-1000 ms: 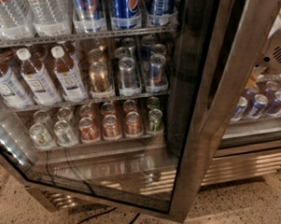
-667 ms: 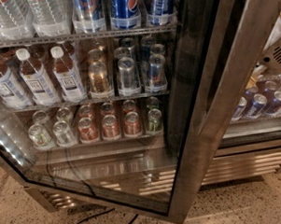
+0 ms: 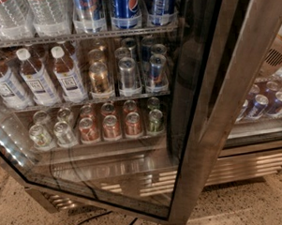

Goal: Open left fridge door

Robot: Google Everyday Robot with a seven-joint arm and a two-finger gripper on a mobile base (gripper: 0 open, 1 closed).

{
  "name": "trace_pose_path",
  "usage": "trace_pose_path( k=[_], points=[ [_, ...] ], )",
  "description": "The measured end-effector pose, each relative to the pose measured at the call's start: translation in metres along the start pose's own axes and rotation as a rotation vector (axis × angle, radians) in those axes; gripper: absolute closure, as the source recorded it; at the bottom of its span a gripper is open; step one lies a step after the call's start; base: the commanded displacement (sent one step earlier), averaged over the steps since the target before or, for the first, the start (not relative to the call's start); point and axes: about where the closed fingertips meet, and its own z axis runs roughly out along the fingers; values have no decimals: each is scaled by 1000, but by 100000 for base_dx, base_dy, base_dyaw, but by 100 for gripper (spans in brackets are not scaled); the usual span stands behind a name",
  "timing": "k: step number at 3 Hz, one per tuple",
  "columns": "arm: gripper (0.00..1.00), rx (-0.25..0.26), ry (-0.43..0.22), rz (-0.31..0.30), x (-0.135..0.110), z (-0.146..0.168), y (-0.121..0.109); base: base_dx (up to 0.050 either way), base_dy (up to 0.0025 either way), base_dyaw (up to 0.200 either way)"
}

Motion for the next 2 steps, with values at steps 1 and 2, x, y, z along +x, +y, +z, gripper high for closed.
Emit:
trace_pose_path(
  k=[1, 2],
  points=[
    [100, -62, 25, -45, 3, 9, 6, 0, 0, 0],
    [100, -63, 26, -46, 3, 9, 7, 0, 0, 0]
  ],
)
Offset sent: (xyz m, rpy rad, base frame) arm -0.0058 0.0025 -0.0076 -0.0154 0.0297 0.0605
